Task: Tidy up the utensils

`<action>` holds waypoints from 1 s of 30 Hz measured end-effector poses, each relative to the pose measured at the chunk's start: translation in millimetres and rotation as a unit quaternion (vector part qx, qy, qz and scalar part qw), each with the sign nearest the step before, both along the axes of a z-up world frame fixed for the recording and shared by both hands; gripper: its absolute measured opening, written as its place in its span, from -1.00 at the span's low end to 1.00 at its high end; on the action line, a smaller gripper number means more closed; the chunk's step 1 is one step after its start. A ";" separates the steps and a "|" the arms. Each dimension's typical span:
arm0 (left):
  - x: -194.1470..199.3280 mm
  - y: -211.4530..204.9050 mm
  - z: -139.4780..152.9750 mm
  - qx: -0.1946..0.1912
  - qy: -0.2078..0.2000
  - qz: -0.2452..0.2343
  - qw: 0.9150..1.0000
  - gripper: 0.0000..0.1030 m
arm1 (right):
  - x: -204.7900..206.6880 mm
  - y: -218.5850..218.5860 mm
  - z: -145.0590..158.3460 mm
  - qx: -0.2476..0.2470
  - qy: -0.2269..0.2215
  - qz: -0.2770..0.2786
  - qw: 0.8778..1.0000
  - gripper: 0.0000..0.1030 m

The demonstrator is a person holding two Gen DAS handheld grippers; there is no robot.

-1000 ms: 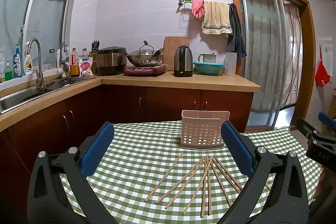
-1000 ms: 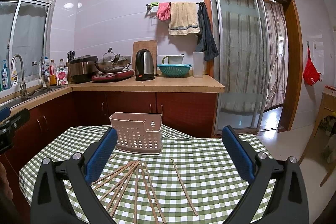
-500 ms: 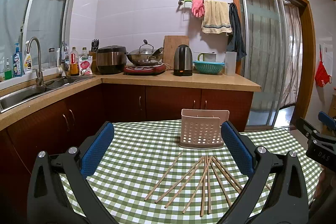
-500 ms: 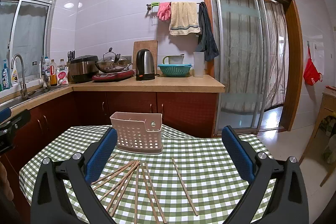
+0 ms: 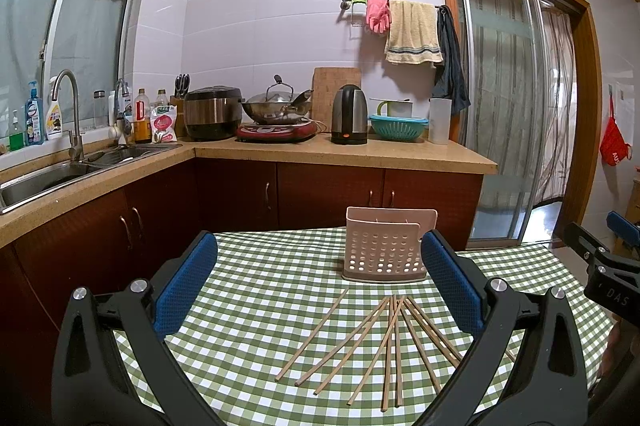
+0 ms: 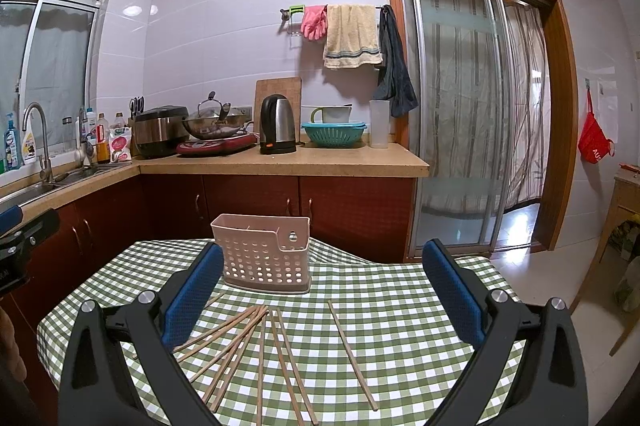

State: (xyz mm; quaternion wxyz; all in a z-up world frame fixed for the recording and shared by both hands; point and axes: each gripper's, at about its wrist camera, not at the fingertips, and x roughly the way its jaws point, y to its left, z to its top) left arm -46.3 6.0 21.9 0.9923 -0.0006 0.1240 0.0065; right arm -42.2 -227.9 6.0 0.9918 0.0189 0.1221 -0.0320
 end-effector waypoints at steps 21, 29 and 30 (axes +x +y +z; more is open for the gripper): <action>3.2 1.4 -6.6 0.003 0.007 0.003 1.000 0.92 | 6.2 3.9 -9.0 -0.002 0.010 0.006 1.000 0.88; 34.2 14.6 -53.9 0.022 0.061 0.006 0.998 0.92 | 34.9 -16.6 -58.3 0.015 0.060 0.008 0.998 0.88; 40.7 15.9 -61.7 0.027 0.072 0.006 0.997 0.92 | 40.6 -20.6 -69.3 0.020 0.072 0.009 0.997 0.89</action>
